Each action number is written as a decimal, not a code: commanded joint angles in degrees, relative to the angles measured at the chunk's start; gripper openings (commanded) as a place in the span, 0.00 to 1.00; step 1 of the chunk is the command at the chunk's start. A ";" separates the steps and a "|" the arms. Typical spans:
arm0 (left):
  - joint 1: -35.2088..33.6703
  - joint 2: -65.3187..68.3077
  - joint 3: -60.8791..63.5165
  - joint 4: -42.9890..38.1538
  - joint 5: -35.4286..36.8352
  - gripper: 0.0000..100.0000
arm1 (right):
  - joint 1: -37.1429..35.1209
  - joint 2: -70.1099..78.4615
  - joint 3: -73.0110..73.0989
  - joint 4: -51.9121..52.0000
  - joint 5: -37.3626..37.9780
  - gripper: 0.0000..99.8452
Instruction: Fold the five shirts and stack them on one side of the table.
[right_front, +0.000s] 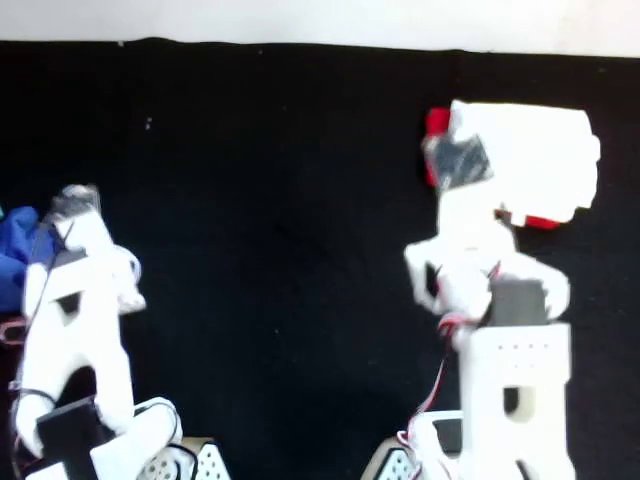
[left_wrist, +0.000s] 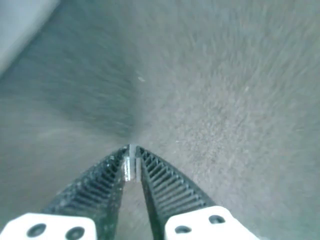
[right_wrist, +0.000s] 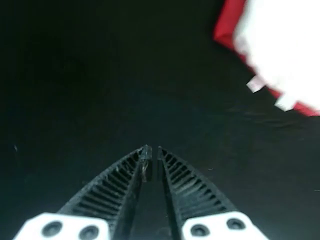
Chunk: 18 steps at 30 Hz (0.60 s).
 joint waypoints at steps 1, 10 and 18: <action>-2.68 -0.92 -17.71 20.40 -0.53 0.02 | -1.54 -9.98 22.99 -11.12 -0.26 0.03; -17.01 -0.40 -47.34 42.37 -0.70 0.17 | -1.54 -24.84 50.51 -19.47 -0.35 0.19; -29.05 5.32 -44.79 27.52 -0.62 0.18 | -1.54 -34.68 61.14 -23.34 -0.44 0.19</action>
